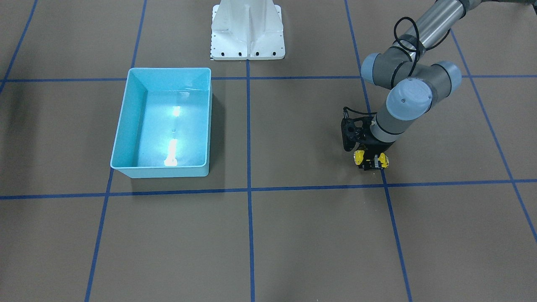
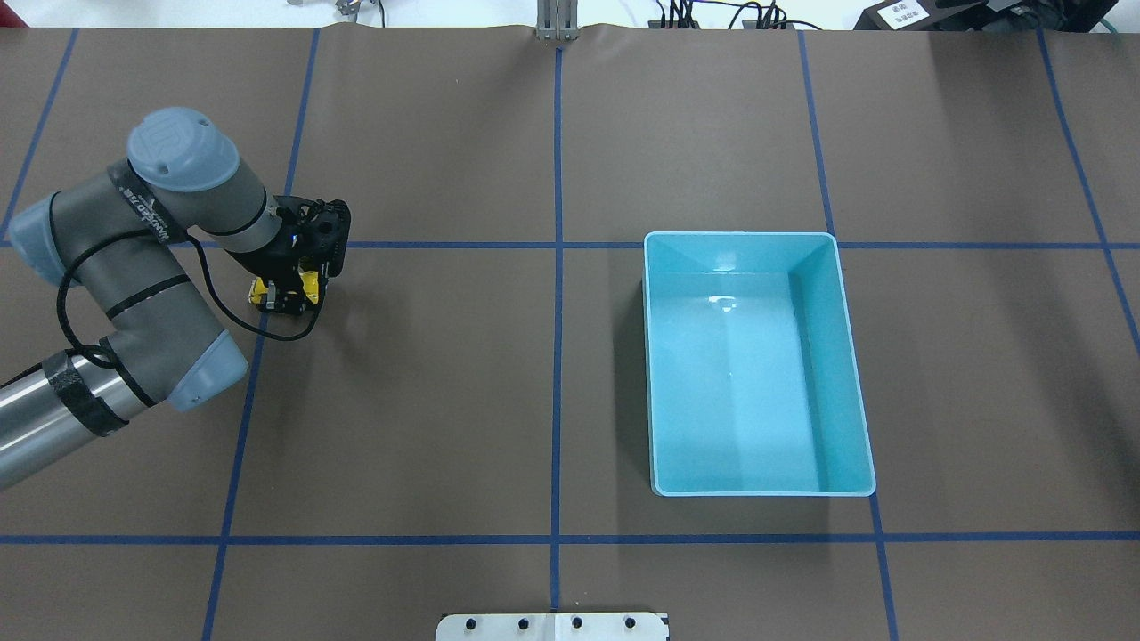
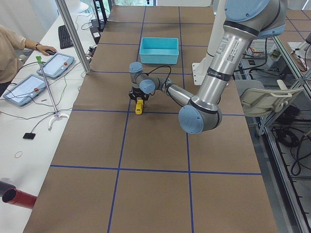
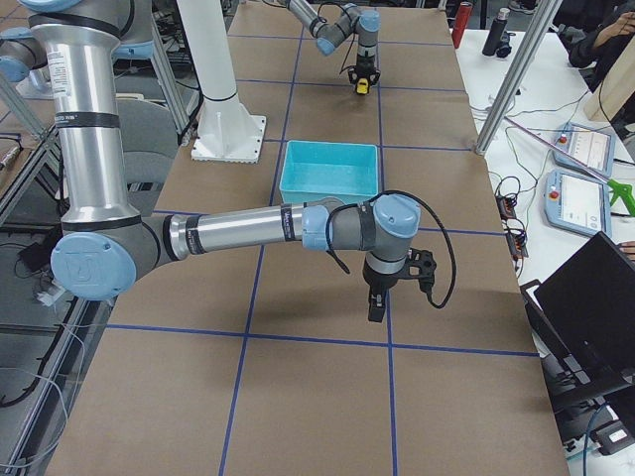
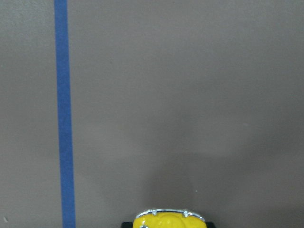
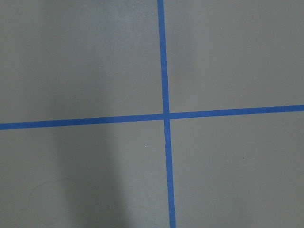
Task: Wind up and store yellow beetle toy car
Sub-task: 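Drag the car backward with the left gripper, away from the bin, then keep pulling the car backward with the left gripper to wind it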
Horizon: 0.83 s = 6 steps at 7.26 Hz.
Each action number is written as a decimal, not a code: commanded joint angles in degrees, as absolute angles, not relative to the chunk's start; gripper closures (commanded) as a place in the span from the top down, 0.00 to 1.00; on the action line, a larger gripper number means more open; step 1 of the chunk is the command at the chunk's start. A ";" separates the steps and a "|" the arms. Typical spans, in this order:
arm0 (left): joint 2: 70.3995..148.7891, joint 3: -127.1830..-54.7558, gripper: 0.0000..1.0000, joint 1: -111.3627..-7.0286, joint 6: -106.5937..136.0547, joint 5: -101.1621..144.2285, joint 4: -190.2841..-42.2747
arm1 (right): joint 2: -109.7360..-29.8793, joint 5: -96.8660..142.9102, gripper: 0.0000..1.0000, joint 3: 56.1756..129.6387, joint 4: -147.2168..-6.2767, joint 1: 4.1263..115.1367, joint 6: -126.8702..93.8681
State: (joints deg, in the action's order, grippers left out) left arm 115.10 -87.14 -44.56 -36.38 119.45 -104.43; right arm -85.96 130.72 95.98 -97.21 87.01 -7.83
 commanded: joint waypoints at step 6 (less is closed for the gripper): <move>112.94 -87.63 0.00 -44.91 -38.58 119.53 -106.96 | -86.13 130.78 1.00 96.06 -97.21 87.01 -7.82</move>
